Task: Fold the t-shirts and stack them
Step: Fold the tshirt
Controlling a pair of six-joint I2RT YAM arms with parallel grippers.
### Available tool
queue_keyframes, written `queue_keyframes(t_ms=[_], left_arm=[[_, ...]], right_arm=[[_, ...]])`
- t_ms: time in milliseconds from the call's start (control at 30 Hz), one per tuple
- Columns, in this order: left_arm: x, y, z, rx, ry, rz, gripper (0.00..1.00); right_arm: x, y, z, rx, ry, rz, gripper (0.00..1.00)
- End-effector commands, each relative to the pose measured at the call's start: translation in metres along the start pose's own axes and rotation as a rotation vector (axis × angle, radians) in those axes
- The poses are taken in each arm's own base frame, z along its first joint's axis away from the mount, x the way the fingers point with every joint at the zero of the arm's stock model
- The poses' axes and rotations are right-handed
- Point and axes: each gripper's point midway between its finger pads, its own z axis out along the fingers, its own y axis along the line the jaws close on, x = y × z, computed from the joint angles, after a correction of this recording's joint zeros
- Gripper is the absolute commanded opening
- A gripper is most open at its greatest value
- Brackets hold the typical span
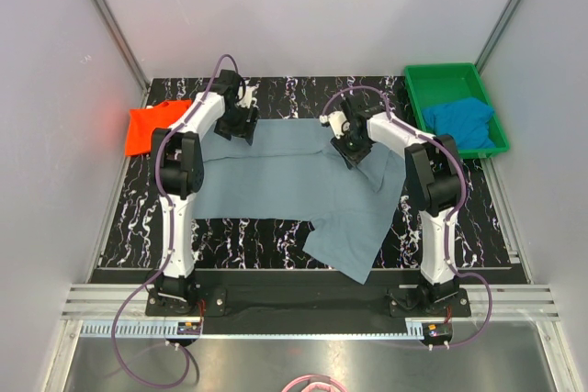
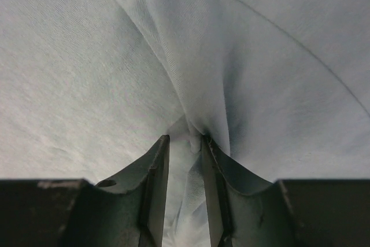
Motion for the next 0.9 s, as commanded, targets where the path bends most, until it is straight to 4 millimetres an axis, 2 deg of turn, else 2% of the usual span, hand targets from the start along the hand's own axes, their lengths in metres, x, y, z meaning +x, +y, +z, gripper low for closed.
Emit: queue_keyframes(t_ms=[0, 133, 233, 367, 533, 700, 867], left_arm=[[-0.021, 0.004, -0.018, -0.017, -0.073, -0.009, 0.77], [-0.022, 0.004, -0.017, -0.017, -0.074, -0.012, 0.77], [-0.022, 0.003, -0.017, -0.014, -0.074, -0.014, 0.77], [-0.020, 0.004, -0.016, -0.017, -0.070, -0.014, 0.77], [-0.021, 0.005, -0.017, -0.021, -0.073, -0.012, 0.77], [-0.021, 0.005, -0.017, -0.023, -0.074, -0.014, 0.77], [-0.022, 0.005, -0.016, -0.018, -0.076, -0.017, 0.77]], right_arm=[[0.011, -0.001, 0.001, 0.018, 0.034, -0.023, 0.35], [0.011, -0.002, 0.002, 0.026, 0.037, -0.029, 0.33], [0.006, -0.006, 0.000, 0.038, 0.024, -0.029, 0.23], [0.000, -0.010, -0.001, 0.054, 0.011, -0.028, 0.22], [-0.004, -0.011, -0.004, 0.060, 0.003, -0.029, 0.08], [-0.020, -0.013, -0.029, 0.069, -0.047, -0.004, 0.01], [-0.036, -0.003, -0.060, 0.027, -0.092, 0.027, 0.00]])
